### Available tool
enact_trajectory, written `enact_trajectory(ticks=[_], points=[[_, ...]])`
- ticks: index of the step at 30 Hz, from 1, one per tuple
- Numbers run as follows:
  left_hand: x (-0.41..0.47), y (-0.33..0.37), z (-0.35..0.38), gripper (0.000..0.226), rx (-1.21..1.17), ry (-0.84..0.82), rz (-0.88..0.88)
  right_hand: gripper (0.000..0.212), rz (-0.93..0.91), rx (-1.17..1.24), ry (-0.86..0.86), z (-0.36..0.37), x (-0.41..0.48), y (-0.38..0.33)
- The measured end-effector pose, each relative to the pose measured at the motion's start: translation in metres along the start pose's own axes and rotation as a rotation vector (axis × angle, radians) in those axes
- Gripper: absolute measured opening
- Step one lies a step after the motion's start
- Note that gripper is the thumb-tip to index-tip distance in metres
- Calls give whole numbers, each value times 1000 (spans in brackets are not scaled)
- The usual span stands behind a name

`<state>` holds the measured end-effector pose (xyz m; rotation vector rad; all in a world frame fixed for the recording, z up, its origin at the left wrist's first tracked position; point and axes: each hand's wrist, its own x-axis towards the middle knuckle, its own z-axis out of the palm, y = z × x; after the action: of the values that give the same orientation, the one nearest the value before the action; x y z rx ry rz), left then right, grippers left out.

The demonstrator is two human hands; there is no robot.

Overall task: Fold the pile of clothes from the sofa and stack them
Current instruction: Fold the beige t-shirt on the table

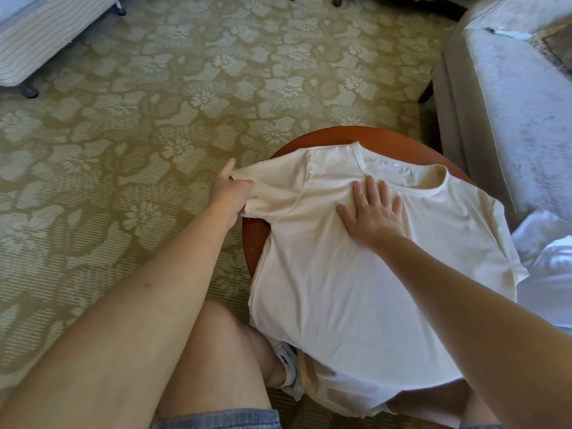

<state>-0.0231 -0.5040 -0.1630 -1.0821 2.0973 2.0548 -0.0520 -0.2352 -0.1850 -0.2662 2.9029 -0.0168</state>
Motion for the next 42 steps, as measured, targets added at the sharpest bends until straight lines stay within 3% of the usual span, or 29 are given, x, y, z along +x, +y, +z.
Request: enact_trajectory(ticks=[3, 6, 9, 12, 15, 17, 20, 21, 23, 26, 30, 33, 36, 39, 42], points=[[3, 4, -4, 72, 81, 76, 66, 78, -51, -20, -22, -5, 12, -6], [8, 14, -16, 90, 221, 101, 117, 78, -105, -2, -68, -12, 33, -20], [2, 33, -22, 96, 457, 117, 122, 79, -134, 82, -155, -25, 46, -35], [-14, 62, -11, 91, 716, 110, 211, 76, -96, 130, -85, -34, 34, -33], [-35, 79, 19, 89, 870, -52, 337, 74, -80, 99, -1, -35, 7, -7], [-51, 80, 45, 95, 761, -214, 466, 72, -20, 88, 36, -36, -11, 23], [-64, 65, 79, 86, 388, -51, 627, 71, 79, 65, 52, -32, -36, 73], [-66, 56, 89, 78, 461, -25, 626, 70, 102, 59, 39, -28, -45, 87], [-65, 22, 103, 70, 835, -125, 566, 71, 123, 55, -1, -19, -59, 107], [-67, -20, 112, 75, 1327, -262, 426, 70, 108, 81, -64, -4, -69, 116], [-58, -23, 107, 78, 1450, -193, 412, 66, 61, 107, 9, 1, -73, 112], [-39, -13, 99, 81, 1481, -169, 372, 54, 183, 255, 321, -9, -68, 122], [-29, -5, 97, 80, 1462, -122, 361, 57, 509, 491, 501, -13, -61, 154], [-32, 1, 117, 83, 1422, -16, 315, 65, 769, 901, 422, -15, -53, 194], [-44, -2, 149, 79, 1428, -1, 405, 63, 819, 1157, 302, -13, -44, 219]])
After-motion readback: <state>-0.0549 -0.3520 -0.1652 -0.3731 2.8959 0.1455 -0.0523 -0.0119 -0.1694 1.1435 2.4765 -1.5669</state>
